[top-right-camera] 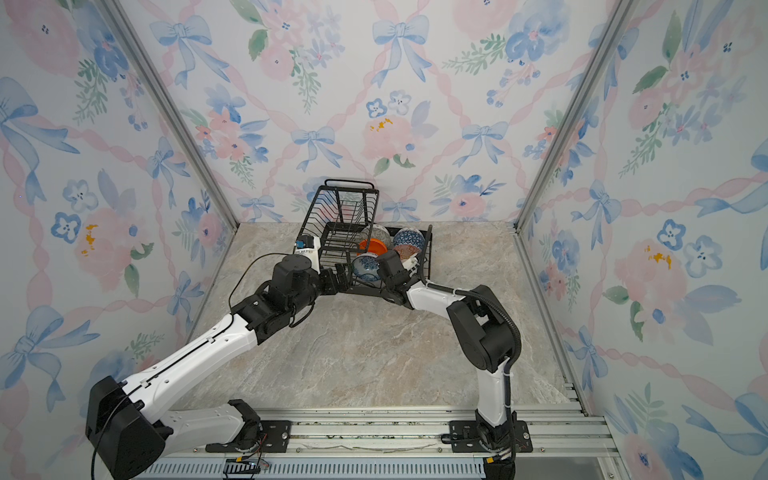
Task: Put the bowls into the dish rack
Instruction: 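Push the white bowl upright into the rack slot with the right gripper, then open the right gripper and lift it away from the white bowl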
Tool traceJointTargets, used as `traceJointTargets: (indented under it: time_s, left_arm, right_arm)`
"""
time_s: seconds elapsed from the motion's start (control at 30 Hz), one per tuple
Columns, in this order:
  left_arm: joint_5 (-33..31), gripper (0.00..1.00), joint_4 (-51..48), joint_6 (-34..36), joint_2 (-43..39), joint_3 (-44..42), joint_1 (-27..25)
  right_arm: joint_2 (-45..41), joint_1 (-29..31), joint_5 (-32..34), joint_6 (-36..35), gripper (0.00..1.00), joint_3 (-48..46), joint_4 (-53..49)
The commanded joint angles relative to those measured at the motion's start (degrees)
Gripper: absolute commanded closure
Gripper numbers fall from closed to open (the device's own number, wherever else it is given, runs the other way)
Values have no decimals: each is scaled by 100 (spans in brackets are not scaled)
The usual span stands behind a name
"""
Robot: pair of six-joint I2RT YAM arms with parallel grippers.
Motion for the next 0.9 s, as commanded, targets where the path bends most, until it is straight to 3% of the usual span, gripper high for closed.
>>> traceJointTargets:
  time_s: [0.0, 0.87]
  left_arm:
    - [61, 2, 48, -22, -129, -97, 21]
    - [73, 2, 48, -16, -157, -87, 24]
  right_arm:
    - [20, 47, -152, 149, 79, -73, -552]
    - [127, -410, -633, -240, 68, 453, -737]
